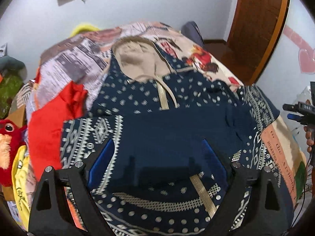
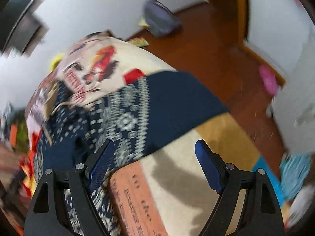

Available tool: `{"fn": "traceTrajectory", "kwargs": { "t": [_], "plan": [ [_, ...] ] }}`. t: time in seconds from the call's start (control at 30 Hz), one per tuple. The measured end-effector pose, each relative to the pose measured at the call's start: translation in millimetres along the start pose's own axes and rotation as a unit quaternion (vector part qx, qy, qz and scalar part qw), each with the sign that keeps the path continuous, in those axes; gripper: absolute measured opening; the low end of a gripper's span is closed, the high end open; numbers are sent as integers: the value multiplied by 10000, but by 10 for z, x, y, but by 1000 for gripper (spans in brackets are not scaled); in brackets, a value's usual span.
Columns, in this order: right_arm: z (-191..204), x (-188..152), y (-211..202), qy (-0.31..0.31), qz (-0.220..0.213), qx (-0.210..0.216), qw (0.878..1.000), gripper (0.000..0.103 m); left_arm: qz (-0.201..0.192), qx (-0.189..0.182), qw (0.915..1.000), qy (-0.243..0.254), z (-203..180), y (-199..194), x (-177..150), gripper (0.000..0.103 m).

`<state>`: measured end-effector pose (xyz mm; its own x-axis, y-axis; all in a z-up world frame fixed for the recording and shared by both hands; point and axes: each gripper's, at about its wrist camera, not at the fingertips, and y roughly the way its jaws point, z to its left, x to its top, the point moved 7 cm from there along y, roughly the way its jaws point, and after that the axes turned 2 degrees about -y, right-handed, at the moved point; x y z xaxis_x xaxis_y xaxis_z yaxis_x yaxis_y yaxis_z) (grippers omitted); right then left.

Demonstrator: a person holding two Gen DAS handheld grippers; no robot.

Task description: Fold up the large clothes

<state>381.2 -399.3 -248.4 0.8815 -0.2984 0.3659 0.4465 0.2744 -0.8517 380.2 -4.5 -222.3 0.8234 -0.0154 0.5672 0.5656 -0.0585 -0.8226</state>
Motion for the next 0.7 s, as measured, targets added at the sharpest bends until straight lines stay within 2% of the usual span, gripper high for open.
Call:
{"fn": "traceTrajectory", "kwargs": {
  "t": [0.1, 0.17, 0.27, 0.4, 0.43, 0.5, 0.57, 0.63, 0.7],
  "plan": [
    [-158, 35, 207, 437, 154, 100, 9989, 81, 156, -11, 9999, 47, -17, 194, -54, 90],
    [-218, 82, 315, 568, 105, 49, 9983, 82, 222, 2, 9997, 45, -1, 294, -83, 90],
    [-251, 215, 398, 585, -223, -220, 9978, 81, 314, 19, 9995, -36, 59, 412, -136, 90],
    [-347, 354, 599, 719, -363, -616, 9948, 76, 431, 66, 9988, -212, 170, 541, -212, 90],
    [-352, 388, 616, 737, -442, -700, 9938, 71, 464, 88, 9986, -258, 203, 568, -240, 90],
    [-339, 446, 594, 741, -548, -794, 9926, 55, 494, 106, 9982, -308, 239, 599, -265, 90],
    [-272, 505, 523, 628, -640, -937, 9916, 10, 496, 151, 9981, -341, 272, 598, -290, 90],
    [-159, 566, 444, 452, -668, -1029, 9914, 8, 454, 213, 9982, -333, 290, 564, -300, 90],
    [-16, 619, 289, 247, -849, -855, 9924, 7, 404, 257, 9984, -307, 298, 518, -300, 90]
  ]
}}
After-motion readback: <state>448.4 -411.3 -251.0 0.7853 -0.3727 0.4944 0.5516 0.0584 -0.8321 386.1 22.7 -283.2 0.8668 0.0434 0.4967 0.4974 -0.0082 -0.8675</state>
